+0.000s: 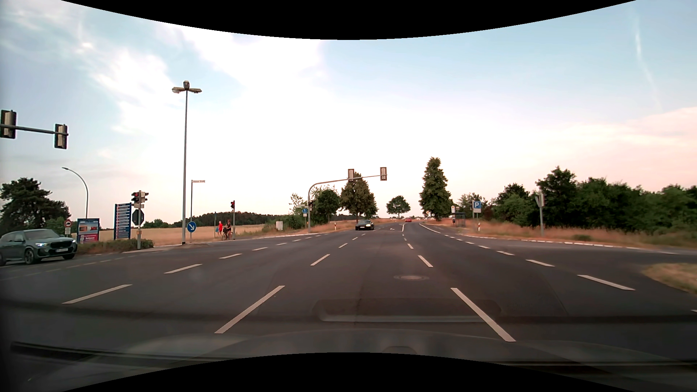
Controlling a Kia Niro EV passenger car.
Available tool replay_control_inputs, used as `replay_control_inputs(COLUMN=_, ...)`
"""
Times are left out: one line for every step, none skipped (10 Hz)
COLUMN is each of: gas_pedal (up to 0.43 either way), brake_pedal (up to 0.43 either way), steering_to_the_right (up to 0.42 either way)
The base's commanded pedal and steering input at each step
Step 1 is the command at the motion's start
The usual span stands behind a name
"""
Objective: Follow the waypoints while adhering to traffic rules and regulations
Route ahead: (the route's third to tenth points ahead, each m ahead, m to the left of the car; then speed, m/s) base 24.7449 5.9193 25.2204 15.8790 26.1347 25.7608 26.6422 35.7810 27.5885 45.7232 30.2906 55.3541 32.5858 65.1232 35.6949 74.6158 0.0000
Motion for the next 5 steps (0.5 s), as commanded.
replay_control_inputs(gas_pedal=0.0, brake_pedal=0.311, steering_to_the_right=-0.001)
replay_control_inputs(gas_pedal=0.0, brake_pedal=0.311, steering_to_the_right=-0.002)
replay_control_inputs(gas_pedal=0.0, brake_pedal=0.311, steering_to_the_right=-0.002)
replay_control_inputs(gas_pedal=0.0, brake_pedal=0.311, steering_to_the_right=-0.002)
replay_control_inputs(gas_pedal=0.0, brake_pedal=0.311, steering_to_the_right=-0.001)
